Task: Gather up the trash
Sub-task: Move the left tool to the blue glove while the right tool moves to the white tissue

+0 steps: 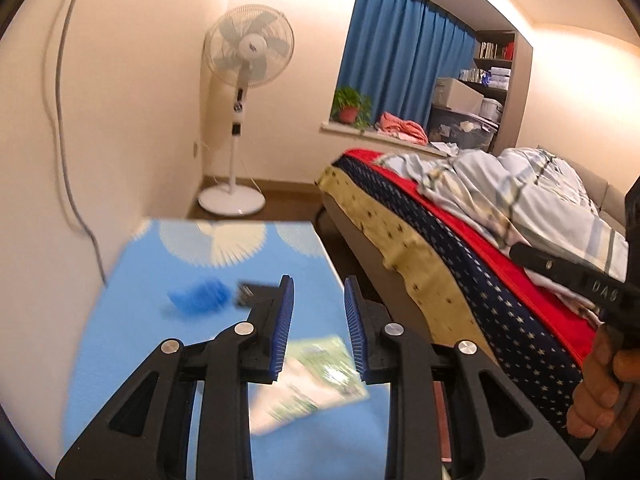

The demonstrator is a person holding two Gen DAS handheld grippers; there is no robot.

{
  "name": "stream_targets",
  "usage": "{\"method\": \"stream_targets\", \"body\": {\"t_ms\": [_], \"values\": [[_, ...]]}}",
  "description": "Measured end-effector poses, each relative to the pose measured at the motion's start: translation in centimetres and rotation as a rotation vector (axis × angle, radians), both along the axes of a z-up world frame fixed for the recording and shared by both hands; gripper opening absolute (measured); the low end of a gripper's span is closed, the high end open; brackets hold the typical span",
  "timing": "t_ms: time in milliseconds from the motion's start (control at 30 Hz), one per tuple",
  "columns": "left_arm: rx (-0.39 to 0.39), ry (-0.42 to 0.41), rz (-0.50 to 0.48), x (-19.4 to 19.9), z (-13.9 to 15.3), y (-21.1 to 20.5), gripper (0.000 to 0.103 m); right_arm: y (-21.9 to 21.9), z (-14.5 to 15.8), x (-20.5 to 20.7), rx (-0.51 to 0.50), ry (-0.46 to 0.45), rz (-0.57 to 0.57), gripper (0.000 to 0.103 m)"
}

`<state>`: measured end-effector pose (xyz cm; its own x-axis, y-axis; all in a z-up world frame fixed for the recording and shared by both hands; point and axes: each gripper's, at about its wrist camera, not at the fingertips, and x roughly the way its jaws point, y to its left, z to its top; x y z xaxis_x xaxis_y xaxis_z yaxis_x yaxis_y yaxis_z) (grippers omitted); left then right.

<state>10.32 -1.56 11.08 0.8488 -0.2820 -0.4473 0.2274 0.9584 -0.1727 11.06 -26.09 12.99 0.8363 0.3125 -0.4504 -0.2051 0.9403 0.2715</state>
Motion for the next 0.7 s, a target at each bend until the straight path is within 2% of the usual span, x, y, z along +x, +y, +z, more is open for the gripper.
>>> {"method": "stream_targets", "body": {"t_ms": [100, 200, 267, 400, 700], "values": [[0.036, -0.02, 0.006, 2.1, 1.3, 2.9, 0.026, 1.4, 0.4, 2.3, -0.026, -0.011, 0.054, 0.004], [0.041, -0.024, 0.013, 3.9, 0.9, 5.1, 0.026, 2.9, -0.3, 5.1, -0.061, -0.001, 0.102, 0.004], [0.037, -0.01, 0.035, 5.3, -0.5, 6.6, 0.026, 3.8, -1.1, 6.5, -0.066, 0.011, 0.131, 0.004], [-0.057, 0.074, 0.077, 7.9, -4.1, 9.6, 0.026, 6.3, -4.3, 9.1, -0.066, 0.057, 0.208, 0.004], [-0.107, 0.151, 0.103, 11.3, -9.2, 12.8, 0.026, 12.2, -11.0, 13.0, -0.049, 0.181, 0.329, 0.006]]}}
